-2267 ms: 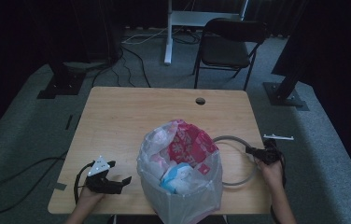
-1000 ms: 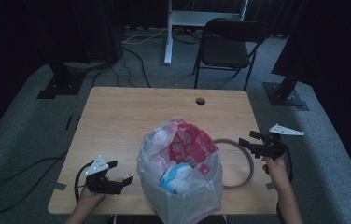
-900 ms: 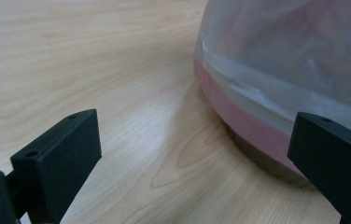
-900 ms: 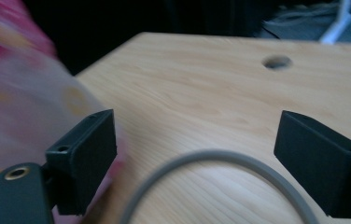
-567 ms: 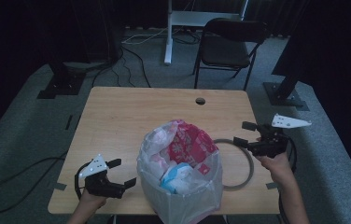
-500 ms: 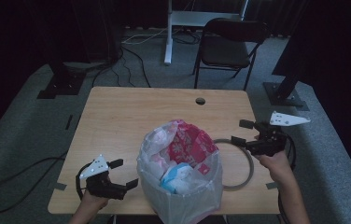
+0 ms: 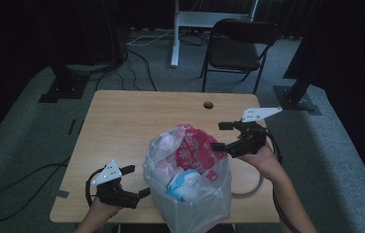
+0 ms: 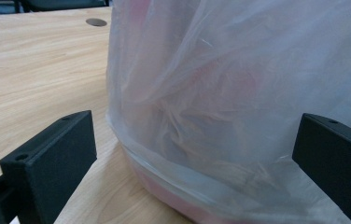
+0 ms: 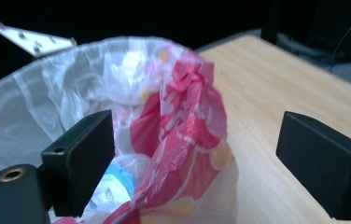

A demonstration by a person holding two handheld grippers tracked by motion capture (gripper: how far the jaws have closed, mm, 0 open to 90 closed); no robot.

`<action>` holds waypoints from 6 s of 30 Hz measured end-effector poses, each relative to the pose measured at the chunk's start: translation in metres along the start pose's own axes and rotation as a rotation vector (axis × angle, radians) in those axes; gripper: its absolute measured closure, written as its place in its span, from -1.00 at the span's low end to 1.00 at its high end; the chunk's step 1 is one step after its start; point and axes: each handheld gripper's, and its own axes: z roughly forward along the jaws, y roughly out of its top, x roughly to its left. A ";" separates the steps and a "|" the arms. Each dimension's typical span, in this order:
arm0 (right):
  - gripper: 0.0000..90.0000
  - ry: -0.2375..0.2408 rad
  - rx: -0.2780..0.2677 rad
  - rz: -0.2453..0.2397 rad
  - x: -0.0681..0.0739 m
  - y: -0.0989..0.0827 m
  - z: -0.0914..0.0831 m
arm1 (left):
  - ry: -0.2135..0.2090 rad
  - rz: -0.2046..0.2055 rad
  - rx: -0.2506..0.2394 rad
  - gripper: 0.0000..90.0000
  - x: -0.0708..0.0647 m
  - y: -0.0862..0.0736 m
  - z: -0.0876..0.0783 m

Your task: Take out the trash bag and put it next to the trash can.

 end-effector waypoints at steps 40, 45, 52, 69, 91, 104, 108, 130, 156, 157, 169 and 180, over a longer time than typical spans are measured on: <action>0.49 0.015 0.138 0.066 0.004 -0.002 0.024 | -0.278 0.137 -0.205 0.79 -0.003 0.044 -0.032; 0.73 -0.047 0.146 0.031 0.011 0.004 0.024 | -0.234 0.198 -0.195 0.96 -0.008 0.050 -0.036; 0.77 -0.098 0.136 0.015 0.016 0.009 0.022 | -0.261 0.170 -0.240 0.98 -0.004 0.058 -0.047; 0.99 -0.086 -0.013 -0.013 0.026 0.044 0.000 | -0.221 0.192 -0.289 0.98 -0.015 0.105 -0.051; 0.46 0.358 -0.045 -0.033 0.062 0.057 0.029 | -0.177 0.175 -0.238 0.97 -0.040 0.153 -0.002; 0.68 0.310 0.093 -0.068 0.071 0.060 0.052 | -0.231 0.216 -0.255 0.92 -0.055 0.153 0.005; 0.99 0.279 0.114 -0.067 0.067 0.059 0.052 | -0.239 0.226 -0.240 0.33 -0.057 0.151 0.005; 1.00 0.252 -0.057 0.072 0.036 0.081 0.012 | -0.103 0.247 0.032 0.95 -0.060 0.134 0.004; 0.99 0.332 0.159 0.022 0.044 0.060 0.047 | -0.102 0.136 -0.190 -0.02 -0.062 0.152 -0.010; 0.99 0.328 0.150 0.031 0.043 0.061 0.045 | -0.087 0.137 -0.196 -0.14 -0.062 0.150 -0.014; 0.99 0.335 0.032 0.004 0.041 0.097 0.008 | -0.023 0.020 -0.160 -0.77 -0.020 0.106 -0.044; 0.99 0.334 -0.134 0.015 0.025 0.158 -0.035 | 0.095 -0.015 -0.131 -0.80 0.013 0.043 -0.032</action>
